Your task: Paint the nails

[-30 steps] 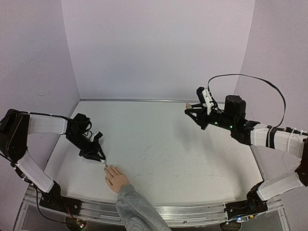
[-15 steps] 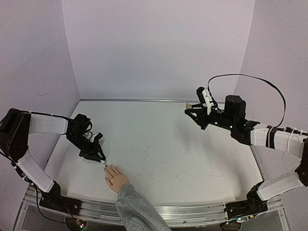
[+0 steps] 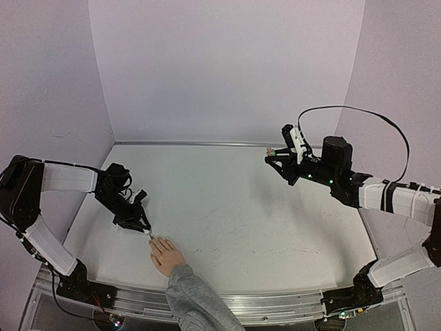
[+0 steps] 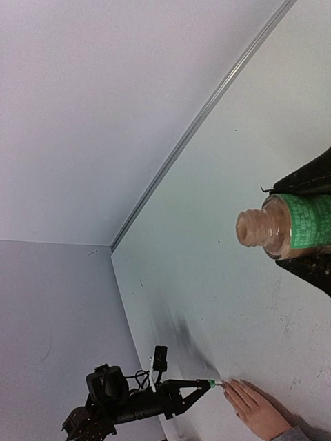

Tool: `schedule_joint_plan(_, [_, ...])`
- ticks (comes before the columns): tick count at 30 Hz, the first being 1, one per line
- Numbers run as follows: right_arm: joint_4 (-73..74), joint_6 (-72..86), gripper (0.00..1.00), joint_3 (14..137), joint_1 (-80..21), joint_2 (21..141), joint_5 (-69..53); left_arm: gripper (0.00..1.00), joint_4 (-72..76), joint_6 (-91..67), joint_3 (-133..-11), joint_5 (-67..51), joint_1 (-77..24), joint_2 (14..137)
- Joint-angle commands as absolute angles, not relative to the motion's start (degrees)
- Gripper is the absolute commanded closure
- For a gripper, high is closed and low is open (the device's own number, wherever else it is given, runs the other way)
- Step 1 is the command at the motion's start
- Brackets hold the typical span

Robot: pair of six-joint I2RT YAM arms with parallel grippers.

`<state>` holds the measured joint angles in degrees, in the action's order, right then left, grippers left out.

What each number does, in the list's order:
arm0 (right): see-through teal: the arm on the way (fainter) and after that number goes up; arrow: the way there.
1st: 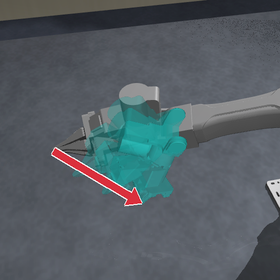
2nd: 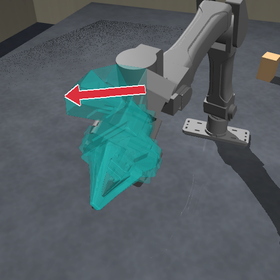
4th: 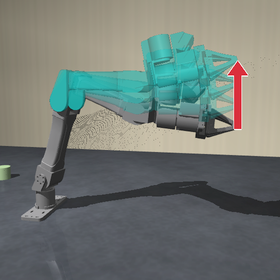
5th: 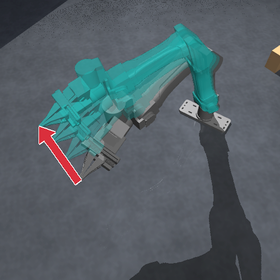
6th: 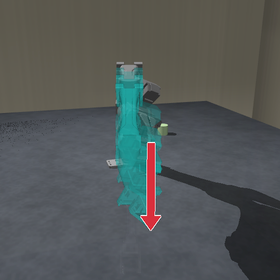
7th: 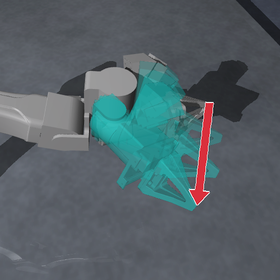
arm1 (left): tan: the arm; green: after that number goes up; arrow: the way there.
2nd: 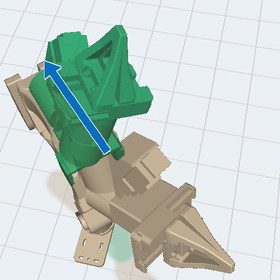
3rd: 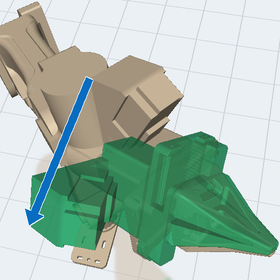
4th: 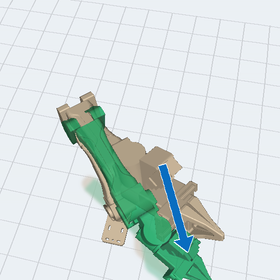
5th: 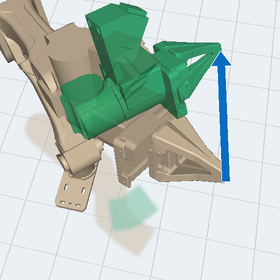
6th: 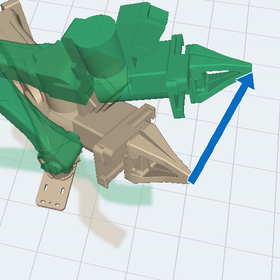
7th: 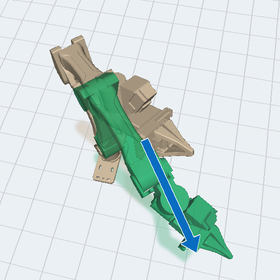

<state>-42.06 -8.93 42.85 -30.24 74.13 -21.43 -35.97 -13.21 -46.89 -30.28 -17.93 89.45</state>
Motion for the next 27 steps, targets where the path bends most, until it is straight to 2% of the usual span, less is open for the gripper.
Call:
schedule_joint_plan(1, [-46.15, -8.10, 1.00, 43.24, -30.02, 73.48, -22.10, 1.00, -34.90, -11.78, -49.11, -29.94, -17.76, 89.91])
schedule_joint_plan(27, [-46.03, -7.91, 1.00, 43.41, -29.79, 74.01, -22.06, 1.00, -34.01, -11.16, -49.99, -30.06, -17.24, 90.78])
